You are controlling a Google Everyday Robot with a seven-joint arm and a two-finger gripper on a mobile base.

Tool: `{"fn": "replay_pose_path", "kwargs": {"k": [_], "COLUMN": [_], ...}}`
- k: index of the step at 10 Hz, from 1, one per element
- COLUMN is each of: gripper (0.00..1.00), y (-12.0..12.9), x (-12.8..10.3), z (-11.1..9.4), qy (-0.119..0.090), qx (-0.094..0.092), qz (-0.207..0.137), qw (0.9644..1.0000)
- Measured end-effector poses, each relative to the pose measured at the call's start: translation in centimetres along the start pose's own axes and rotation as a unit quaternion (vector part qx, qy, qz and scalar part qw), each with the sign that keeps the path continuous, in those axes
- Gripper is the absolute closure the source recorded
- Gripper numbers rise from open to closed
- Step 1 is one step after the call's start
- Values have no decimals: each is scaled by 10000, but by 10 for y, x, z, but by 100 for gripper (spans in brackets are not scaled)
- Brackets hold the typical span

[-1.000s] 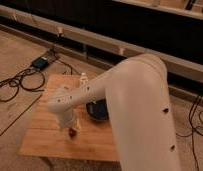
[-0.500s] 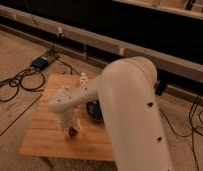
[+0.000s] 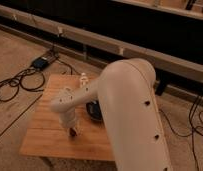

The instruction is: Drag the pepper across the table

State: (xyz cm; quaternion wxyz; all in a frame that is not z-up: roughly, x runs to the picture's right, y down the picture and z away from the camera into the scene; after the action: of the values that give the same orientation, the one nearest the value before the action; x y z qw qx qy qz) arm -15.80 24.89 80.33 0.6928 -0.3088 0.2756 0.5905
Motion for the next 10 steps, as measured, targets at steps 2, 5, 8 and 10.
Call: {"fn": "replay_pose_path", "kwargs": {"k": [2,5,8,10], "gripper": [98,100,100,100], "y": [0,0,4,8], "x": [3,22,53,74], "z": [1,0,1,4], "qy": [61,254,525,706], "qx": [-24,13,69,116], "qz": [20,-28,-154,-280], "qw": [10000,9997,9985,9970]}}
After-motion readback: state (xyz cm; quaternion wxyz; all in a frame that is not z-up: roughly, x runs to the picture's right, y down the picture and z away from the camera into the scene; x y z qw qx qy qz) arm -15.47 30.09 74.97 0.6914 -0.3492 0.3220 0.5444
